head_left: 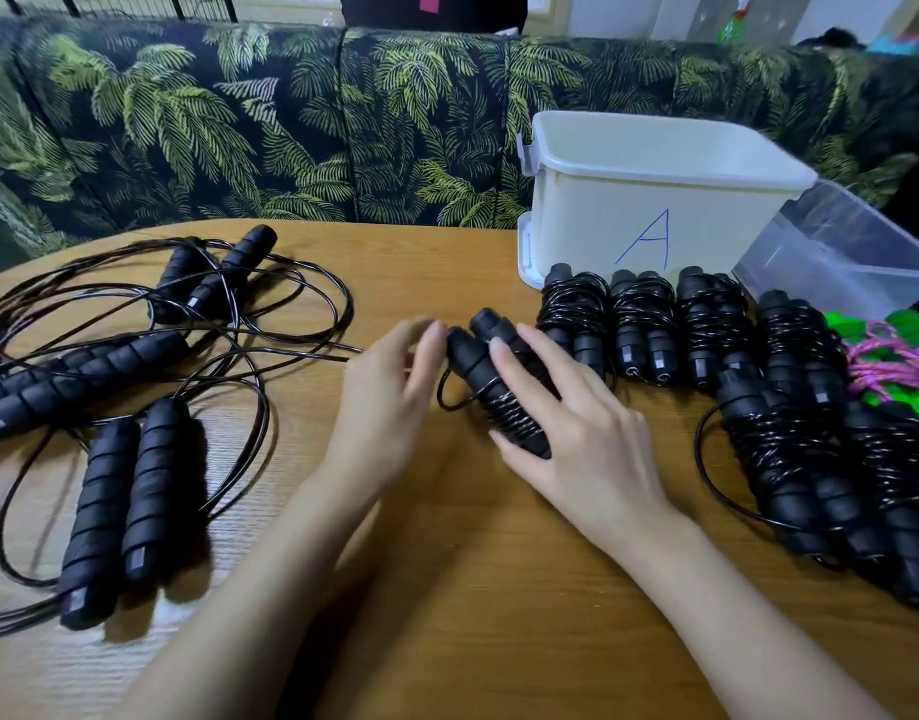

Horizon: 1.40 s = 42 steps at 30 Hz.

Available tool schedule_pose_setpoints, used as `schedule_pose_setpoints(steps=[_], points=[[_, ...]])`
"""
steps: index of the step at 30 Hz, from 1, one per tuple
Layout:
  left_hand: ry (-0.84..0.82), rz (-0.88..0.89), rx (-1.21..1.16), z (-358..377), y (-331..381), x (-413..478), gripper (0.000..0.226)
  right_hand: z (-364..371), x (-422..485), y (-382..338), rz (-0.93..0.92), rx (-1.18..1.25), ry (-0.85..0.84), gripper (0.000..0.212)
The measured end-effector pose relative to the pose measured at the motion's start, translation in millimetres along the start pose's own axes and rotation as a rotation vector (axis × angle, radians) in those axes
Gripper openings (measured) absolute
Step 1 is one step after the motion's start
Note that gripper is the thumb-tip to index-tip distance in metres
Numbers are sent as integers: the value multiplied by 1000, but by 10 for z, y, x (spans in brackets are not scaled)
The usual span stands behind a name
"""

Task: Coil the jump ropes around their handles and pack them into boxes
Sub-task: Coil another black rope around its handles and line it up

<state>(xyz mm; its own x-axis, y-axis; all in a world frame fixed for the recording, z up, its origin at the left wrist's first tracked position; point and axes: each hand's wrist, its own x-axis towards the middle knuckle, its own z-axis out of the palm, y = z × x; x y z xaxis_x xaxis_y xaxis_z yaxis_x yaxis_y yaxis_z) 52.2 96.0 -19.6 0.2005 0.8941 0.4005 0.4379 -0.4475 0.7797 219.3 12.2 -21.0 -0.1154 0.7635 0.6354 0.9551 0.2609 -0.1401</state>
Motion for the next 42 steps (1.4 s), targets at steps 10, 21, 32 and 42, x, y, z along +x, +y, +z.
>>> schedule_pose_setpoints(steps=[10, 21, 32, 42], points=[[-330, -376, -813, -13, 72, 25, 65, 154, -30, -107, -24, -148, -142, 82], [-103, 39, -24, 197, -142, -125, 51, -614, -138, 279, 489, -287, -220, 79], [-242, 106, 151, 431, 42, -358, 53, -393, -562, 389, 560, -395, -182, 74], [-100, 20, 93, 234, 46, -413, 28, -495, -534, 367, 525, -163, -161, 81]])
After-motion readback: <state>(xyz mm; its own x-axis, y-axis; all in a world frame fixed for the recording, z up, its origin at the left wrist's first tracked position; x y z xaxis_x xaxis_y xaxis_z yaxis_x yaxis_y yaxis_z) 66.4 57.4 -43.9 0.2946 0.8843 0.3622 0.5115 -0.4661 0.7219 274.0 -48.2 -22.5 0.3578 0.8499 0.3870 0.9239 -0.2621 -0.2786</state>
